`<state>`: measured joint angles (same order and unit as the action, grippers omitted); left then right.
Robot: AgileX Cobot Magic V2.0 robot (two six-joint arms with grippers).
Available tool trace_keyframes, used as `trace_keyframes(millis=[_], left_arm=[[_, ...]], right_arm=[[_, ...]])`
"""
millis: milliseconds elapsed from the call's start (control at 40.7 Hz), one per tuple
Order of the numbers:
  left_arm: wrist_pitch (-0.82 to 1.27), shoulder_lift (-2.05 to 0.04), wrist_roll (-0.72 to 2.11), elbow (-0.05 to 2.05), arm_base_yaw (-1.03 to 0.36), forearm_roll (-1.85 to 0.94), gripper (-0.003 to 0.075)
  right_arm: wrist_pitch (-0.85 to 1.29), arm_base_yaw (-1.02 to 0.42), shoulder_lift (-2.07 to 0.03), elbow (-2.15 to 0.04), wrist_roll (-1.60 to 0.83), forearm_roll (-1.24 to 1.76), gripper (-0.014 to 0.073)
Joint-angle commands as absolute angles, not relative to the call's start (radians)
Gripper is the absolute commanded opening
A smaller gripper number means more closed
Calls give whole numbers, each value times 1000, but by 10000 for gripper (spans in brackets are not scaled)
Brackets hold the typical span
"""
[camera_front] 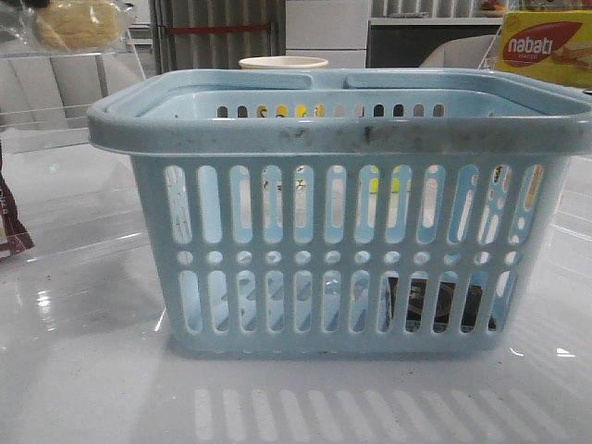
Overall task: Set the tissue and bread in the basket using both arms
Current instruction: 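Lift the bread bun with the left gripper and lower it into the basket, then open the left gripper and withdraw it upward from the basket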
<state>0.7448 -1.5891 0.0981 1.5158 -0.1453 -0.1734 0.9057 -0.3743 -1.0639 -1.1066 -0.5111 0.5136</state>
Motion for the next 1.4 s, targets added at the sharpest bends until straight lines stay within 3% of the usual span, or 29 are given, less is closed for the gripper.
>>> trace_keyframes(millis=[0, 270, 442, 712, 909, 982, 1375], left_arm=[[702, -1498, 159, 1538, -221, -198, 93], [668, -1438, 262, 1411, -498, -198, 93], [531, -1469, 283, 1308, -623, -183, 93], [489, -1558, 283, 1293, -641, -178, 124], [468, -1545, 283, 1295, -641, -178, 340], [478, -1528, 283, 1304, -641, -178, 379], [636, -1201, 283, 1283, -645, -181, 360]], right_arm=[[862, -375, -1047, -1133, -520, 546, 550], [862, -375, -1047, -1133, -520, 546, 550], [862, -375, -1047, -1133, -520, 546, 550], [862, -375, -1047, -1133, -520, 546, 550], [862, -375, -1047, -1133, -520, 546, 550], [862, -375, -1047, -1133, -520, 546, 550], [862, -375, -1047, -1133, -520, 546, 550]])
